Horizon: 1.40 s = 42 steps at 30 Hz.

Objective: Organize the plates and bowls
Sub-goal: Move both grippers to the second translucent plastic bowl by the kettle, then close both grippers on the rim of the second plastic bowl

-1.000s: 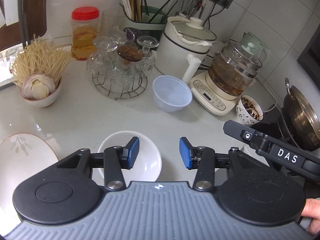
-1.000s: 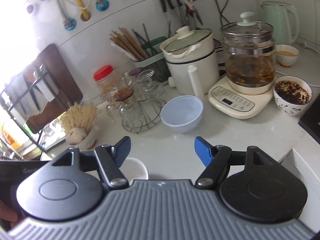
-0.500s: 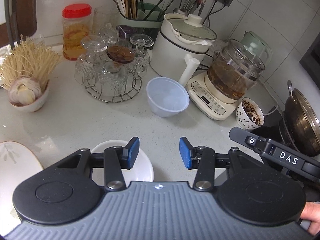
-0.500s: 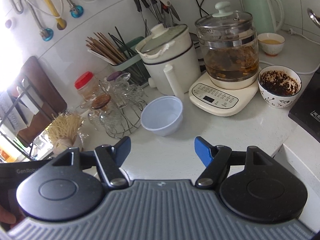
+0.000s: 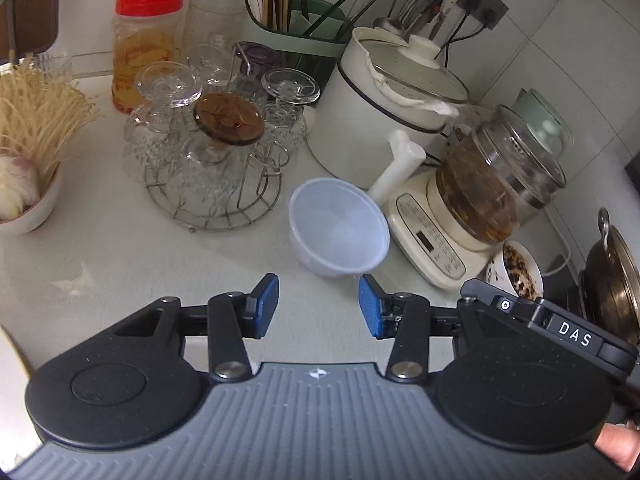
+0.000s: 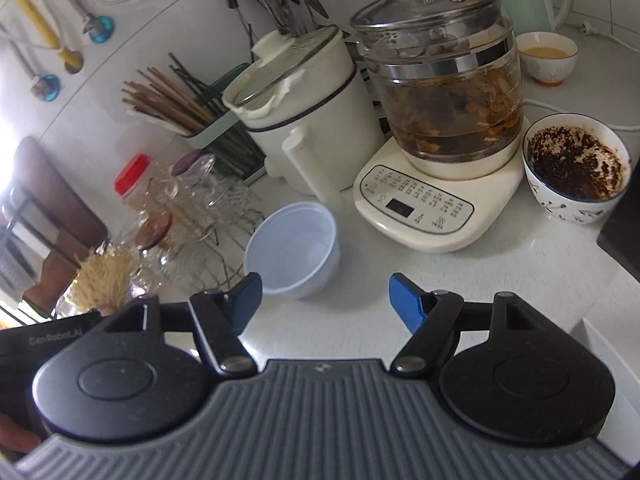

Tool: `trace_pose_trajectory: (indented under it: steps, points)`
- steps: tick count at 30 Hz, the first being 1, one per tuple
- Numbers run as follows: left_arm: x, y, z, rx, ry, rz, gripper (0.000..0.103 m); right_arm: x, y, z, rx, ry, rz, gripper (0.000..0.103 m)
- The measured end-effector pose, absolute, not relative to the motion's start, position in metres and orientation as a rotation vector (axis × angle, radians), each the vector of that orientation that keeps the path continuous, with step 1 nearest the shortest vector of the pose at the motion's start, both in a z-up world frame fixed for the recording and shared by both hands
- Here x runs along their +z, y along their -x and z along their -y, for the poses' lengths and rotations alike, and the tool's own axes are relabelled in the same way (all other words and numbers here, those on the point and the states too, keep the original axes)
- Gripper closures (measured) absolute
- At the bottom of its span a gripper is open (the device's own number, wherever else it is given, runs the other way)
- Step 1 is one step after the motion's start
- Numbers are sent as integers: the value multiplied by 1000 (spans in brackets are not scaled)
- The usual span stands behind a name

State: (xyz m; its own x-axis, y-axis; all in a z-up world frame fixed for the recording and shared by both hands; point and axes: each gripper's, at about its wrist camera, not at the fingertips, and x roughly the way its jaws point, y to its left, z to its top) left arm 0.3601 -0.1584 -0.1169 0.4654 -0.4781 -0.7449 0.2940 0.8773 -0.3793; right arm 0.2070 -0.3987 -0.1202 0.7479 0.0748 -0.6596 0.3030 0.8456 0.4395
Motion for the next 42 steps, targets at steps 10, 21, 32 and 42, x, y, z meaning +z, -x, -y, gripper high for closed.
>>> trace_pose_trajectory:
  steps: [10, 21, 32, 42]
  points:
    - [-138, -402, 188, -465, 250, -992, 53, -141, -245, 426, -106, -622, -777, 30]
    - [-169, -430, 206, -388, 246, -1045, 58, -172, -294, 432, -30, -681, -860, 47]
    - [-187, -453, 211, -358, 228, -1090, 83, -198, -330, 426, 10, -665, -952, 80]
    - [-193, -458, 215, -313, 224, -1118, 93, -194, -327, 427, 53, -660, -952, 88]
